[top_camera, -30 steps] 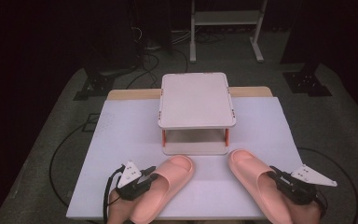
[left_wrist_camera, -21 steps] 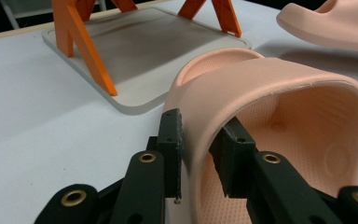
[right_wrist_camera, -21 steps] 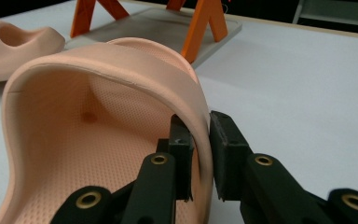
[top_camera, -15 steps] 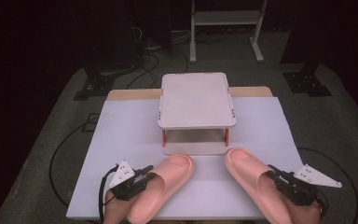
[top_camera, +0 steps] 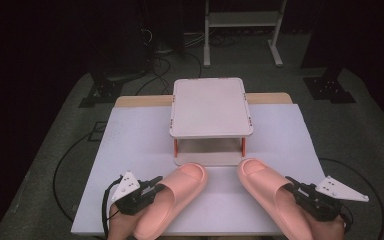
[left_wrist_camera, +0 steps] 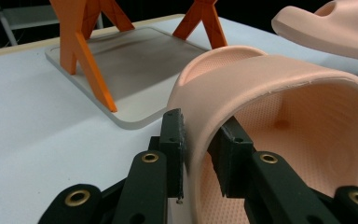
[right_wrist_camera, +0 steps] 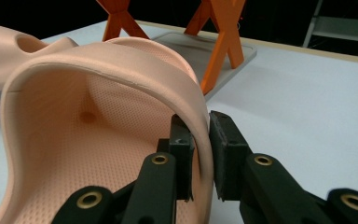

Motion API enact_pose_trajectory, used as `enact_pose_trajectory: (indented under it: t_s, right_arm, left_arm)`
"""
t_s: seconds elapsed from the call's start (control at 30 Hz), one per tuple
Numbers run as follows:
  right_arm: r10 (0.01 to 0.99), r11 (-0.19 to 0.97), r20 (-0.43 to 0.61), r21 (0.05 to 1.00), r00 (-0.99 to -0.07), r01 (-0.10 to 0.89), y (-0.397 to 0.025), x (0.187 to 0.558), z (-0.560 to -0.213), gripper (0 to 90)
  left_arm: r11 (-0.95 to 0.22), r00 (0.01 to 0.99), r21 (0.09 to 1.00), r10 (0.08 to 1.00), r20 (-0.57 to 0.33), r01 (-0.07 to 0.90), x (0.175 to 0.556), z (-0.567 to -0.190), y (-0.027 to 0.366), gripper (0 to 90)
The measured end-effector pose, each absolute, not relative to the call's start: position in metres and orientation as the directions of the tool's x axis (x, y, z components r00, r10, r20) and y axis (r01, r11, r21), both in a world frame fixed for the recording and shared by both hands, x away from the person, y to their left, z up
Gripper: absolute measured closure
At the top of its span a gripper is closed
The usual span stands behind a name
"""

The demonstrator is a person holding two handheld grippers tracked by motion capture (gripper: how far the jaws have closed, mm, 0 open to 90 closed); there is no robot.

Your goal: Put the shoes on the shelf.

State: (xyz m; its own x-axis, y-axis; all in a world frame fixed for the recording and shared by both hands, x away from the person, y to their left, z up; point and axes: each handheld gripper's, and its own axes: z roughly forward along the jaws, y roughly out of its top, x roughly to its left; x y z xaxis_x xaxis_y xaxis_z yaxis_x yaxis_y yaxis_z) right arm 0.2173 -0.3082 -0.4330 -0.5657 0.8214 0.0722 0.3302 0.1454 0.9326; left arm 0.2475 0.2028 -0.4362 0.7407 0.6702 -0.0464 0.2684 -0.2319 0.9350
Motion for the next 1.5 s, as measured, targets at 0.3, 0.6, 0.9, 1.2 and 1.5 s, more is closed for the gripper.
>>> enact_pose_trajectory:
  t_s: [0.3,0.6,0.9,1.2,1.5]
  right_arm:
    - [0.808,0.149,0.061,0.941,-0.587,0.303,-0.303,0.211,-0.416,79.1]
    - [0.786,0.132,0.068,0.952,-0.614,0.276,-0.298,0.208,-0.398,79.1]
    - [0.775,0.136,0.038,0.965,-0.631,0.225,-0.293,0.206,-0.372,79.1]
    - [0.772,0.143,-0.002,0.975,-0.636,0.170,-0.285,0.214,-0.341,79.1]
    - [0.780,0.151,-0.029,0.978,-0.625,0.142,-0.276,0.230,-0.322,79.1]
  left_arm:
    - [-0.205,0.769,0.951,0.638,-0.049,0.231,0.247,-0.414,0.202,76.0]
    - [-0.166,0.798,0.964,0.599,-0.068,0.206,0.246,-0.389,0.203,75.9]
    - [-0.161,0.809,0.967,0.583,-0.066,0.195,0.244,-0.368,0.205,75.9]
    - [-0.151,0.813,0.974,0.580,-0.053,0.171,0.253,-0.343,0.209,75.5]
    - [-0.150,0.815,0.974,0.577,-0.052,0.169,0.269,-0.327,0.207,75.5]
